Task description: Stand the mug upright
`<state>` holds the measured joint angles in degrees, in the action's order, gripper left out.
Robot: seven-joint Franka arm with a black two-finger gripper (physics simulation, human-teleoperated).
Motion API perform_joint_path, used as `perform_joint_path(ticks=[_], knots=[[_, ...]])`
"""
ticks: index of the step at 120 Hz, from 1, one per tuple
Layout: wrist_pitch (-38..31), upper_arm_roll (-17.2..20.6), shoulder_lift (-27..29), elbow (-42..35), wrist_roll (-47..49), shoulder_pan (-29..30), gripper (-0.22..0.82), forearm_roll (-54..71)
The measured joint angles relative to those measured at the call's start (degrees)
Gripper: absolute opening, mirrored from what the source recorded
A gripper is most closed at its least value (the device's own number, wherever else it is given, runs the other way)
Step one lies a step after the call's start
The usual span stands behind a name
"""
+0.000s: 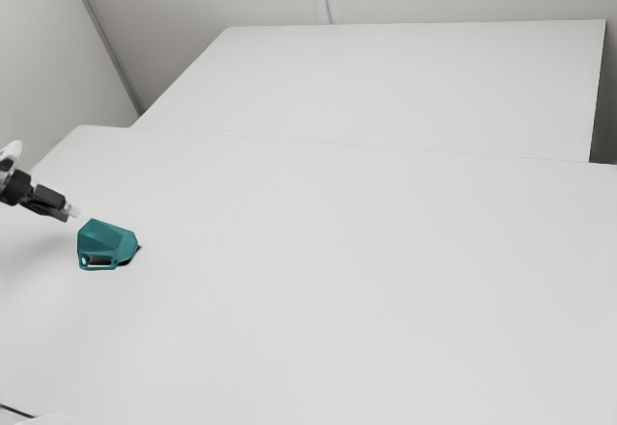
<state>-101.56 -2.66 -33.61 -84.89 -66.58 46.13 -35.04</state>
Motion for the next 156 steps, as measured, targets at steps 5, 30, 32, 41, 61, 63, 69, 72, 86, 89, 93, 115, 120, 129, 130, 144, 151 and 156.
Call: perform_joint_path(ticks=[5, 30, 32, 41, 61, 63, 69, 72, 86, 89, 93, 115, 120, 129, 130, 144, 151, 156], knots=[[0.59, 0.02, -0.01, -0.4, 0.48, 0.16, 0.6, -0.23], [3.29, 0.11, -0.77, -0.74, 2.64, 0.2, 0.6, -0.71], [3.45, 0.11, -0.83, -0.74, 2.78, 0.2, 0.6, -0.73], [4.11, 0.15, -1.08, -0.73, 3.38, 0.19, 0.6, -0.87], [6.65, 0.26, -1.42, -0.74, 4.48, 0.53, 0.57, -2.48], [6.88, 0.26, -1.55, -0.74, 4.57, 0.53, 0.56, -2.69], [7.5, 0.28, -1.88, -0.74, 4.85, 0.59, 0.55, -3.21], [7.79, 0.28, -2.0, -0.74, 4.98, 0.61, 0.54, -3.46], [8.76, 0.68, -2.18, -1.08, 5.53, 0.7, 0.47, -4.26], [8.93, 0.83, -2.19, -1.12, 5.64, 0.84, 0.45, -4.4], [9.2, 0.94, -2.2, -1.17, 5.77, 0.97, 0.41, -4.63], [11.13, 1.15, -2.69, -1.62, 6.35, 1.32, 0.23, -6.0], [11.49, 1.16, -2.82, -1.63, 6.46, 1.33, 0.2, -6.23], [12.21, 1.16, -3.08, -1.63, 6.63, 1.33, 0.15, -6.68], [12.31, 1.16, -3.1, -1.63, 6.65, 1.33, 0.15, -6.73], [13.68, 2.2, -3.08, -1.62, 6.87, 2.29, 0.09, -7.62], [14.2, 2.56, -2.98, -1.58, 6.96, 2.57, 0.06, -7.84], [14.52, 2.66, -2.94, -1.55, 7.02, 2.66, 0.04, -7.97]])
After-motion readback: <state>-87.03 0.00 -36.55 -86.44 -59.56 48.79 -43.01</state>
